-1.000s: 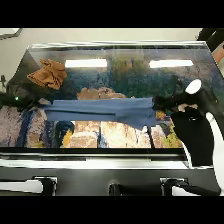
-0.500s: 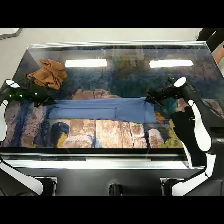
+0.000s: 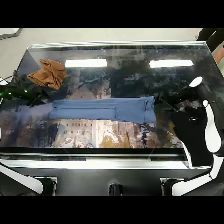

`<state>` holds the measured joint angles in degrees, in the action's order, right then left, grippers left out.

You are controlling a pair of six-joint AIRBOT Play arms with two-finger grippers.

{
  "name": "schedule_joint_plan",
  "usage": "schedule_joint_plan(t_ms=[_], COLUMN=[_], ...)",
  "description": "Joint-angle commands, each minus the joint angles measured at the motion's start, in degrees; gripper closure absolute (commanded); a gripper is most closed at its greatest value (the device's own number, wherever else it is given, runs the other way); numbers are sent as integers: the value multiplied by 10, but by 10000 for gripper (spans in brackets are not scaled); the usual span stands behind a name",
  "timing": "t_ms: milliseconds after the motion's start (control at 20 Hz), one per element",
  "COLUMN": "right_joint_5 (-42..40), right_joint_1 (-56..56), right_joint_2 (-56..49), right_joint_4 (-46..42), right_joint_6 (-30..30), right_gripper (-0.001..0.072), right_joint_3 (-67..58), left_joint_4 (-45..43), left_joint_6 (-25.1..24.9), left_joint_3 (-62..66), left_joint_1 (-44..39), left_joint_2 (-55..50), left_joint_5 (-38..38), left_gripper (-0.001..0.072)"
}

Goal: Fold the shirts.

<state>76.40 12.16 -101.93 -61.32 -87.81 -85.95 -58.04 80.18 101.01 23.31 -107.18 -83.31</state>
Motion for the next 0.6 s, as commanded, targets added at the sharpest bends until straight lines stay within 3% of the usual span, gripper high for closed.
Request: schedule_joint_plan(t_ms=[0,250,300,350,400,450,500,550], right_joint_5=[27,-71,-91,-95,-87,-78,-68,-50], right_joint_1=[2,-51,-63,-70,-72,-72,-72,-75], right_joint_2=[-33,-69,-68,-66,-61,-51,-33,-9], right_joint_4=[28,124,136,148,159,172,174,173], right_joint_6=[18,14,14,15,14,10,10,10], right_gripper=[3,10,76,286,585,681,682,682], right_joint_3=[15,15,14,12,9,9,9,9], left_joint_4=[3,3,3,3,5,12,25,42], left_joint_6=[0,-3,-7,-11,-18,-24,-39,-62], left_joint_3=[4,4,4,4,4,-1,-15,-35], left_joint_1=[5,-31,-45,-62,-81,-106,-134,-166], left_joint_2=[44,111,119,123,123,122,121,121], left_joint_5=[-24,-29,-29,-29,-33,-36,-32,-21], left_gripper=[146,146,147,149,188,338,541,682])
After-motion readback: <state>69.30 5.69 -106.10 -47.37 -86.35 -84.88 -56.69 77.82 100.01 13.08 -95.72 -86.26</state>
